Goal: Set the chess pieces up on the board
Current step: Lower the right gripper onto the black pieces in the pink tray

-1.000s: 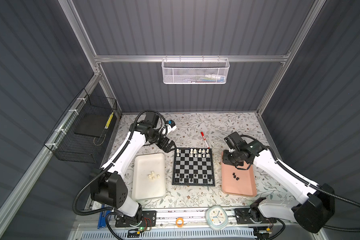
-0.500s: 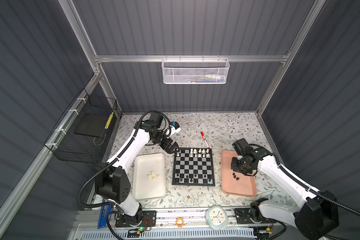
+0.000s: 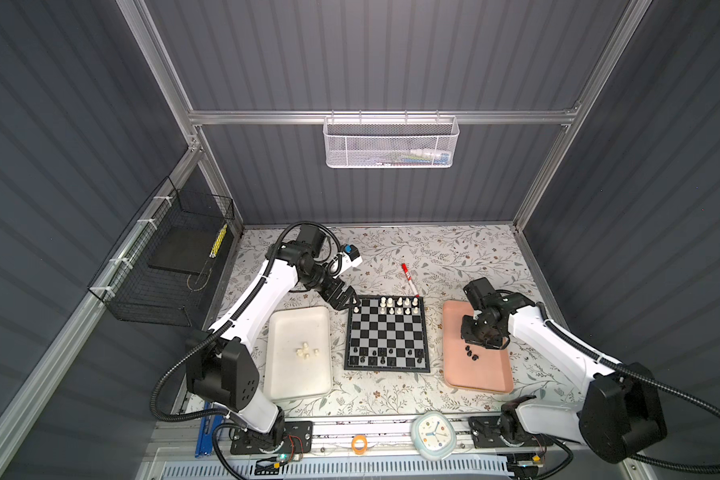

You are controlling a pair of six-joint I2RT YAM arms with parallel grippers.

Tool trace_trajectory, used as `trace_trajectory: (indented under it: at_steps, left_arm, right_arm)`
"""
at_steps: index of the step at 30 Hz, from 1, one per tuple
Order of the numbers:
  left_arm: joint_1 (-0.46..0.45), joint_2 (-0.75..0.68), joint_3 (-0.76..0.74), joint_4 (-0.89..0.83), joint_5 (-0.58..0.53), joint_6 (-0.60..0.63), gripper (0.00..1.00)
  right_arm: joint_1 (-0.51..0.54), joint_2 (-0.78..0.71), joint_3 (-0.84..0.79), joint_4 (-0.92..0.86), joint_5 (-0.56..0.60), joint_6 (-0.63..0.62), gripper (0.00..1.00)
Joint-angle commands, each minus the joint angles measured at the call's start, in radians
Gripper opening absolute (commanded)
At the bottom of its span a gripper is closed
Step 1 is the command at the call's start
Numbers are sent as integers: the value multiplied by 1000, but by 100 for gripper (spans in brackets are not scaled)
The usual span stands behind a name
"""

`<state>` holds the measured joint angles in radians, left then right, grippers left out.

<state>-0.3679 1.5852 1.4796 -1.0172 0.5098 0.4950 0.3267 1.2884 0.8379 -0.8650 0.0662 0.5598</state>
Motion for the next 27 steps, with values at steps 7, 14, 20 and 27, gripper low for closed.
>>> trace_trajectory:
  at_steps: [7,14,20,27]
  left_arm:
    - [-5,-23,-17,-11,12,19,100]
    - [-5,-13,-13,-11,13,19,99]
    - [-5,-17,-18,-13,11,21,100]
    - [-5,-28,-24,-11,5,18,100]
  right_arm:
    - [-8,71,-14,19,12,-16,26]
    - [-11,99,-32,38,17,-17,25]
    - [-14,127,-39,53,5,-22,25]
    - [-17,154,-38,68,1,-27,23]
